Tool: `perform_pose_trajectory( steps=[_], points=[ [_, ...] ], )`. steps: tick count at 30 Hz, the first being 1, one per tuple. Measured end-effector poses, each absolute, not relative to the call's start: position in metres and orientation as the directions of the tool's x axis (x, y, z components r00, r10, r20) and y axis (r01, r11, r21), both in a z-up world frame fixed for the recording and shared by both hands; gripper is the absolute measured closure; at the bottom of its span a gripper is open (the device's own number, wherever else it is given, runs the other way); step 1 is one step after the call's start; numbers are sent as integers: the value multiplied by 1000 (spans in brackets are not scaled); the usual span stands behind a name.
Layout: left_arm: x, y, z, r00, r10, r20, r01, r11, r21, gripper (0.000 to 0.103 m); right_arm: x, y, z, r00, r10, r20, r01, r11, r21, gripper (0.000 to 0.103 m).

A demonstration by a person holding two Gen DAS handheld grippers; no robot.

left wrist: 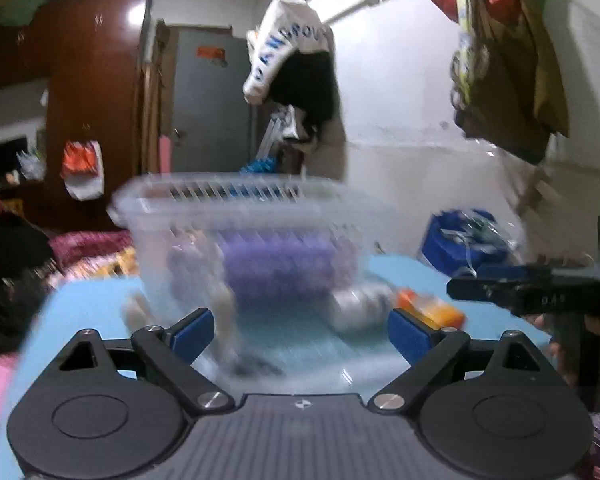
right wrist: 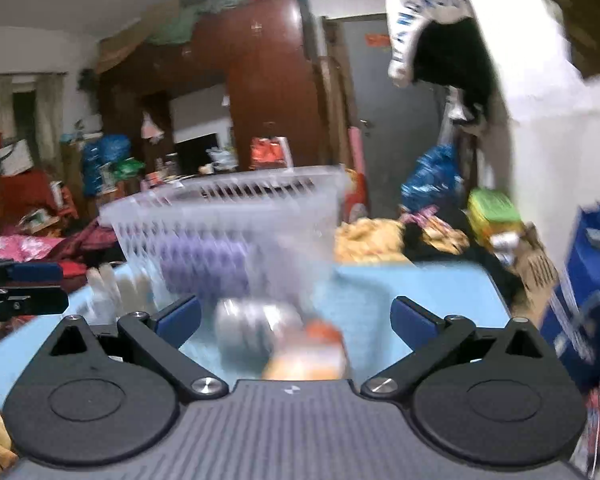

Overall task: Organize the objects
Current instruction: 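Move both grippers back to the table, then grasp the white pill bottle with left gripper while right gripper grasps the orange bottle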

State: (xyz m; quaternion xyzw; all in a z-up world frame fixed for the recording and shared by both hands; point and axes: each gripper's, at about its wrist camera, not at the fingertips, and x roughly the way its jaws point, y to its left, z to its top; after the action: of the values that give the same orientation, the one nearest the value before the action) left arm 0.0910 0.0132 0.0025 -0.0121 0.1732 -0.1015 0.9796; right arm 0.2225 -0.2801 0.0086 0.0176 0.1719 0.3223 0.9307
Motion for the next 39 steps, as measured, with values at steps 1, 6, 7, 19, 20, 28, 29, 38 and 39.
perform_pose_trajectory(
  steps=[1,6,7,19,20,28,29,38,39],
  points=[
    [92,9,-5,915,-203,-348,196,979,-55,8,220,-283,1,736,599,-315,-584,797,151,0],
    [88,13,-20,920,-174,-350,165,985,-56,8,217,-280,-1,760,566,-319,-560,820,121,0],
    [87,15,-20,918,-185,-351,171,983,-69,8,218,-277,0,764,563,-314,-556,822,120,0],
    [58,56,-14,958,-75,-275,56,995,-79,8,212,-282,-12,756,571,-320,-563,817,127,0],
    [58,61,-13,959,-71,-273,47,995,-91,8,212,-282,-13,755,571,-322,-564,816,125,0],
    [77,43,-7,951,-120,-286,94,990,-102,8,213,-277,-8,765,558,-321,-552,825,119,0],
    [84,34,-5,947,-133,-292,110,989,-94,8,215,-274,-7,767,552,-326,-549,828,111,0],
    [175,-43,1,873,-172,-456,156,985,-73,8,228,-251,-7,717,518,-466,-555,829,67,24],
    [182,-48,-1,867,-166,-471,151,986,-70,8,229,-250,-8,711,514,-481,-556,829,64,27]
  ],
)
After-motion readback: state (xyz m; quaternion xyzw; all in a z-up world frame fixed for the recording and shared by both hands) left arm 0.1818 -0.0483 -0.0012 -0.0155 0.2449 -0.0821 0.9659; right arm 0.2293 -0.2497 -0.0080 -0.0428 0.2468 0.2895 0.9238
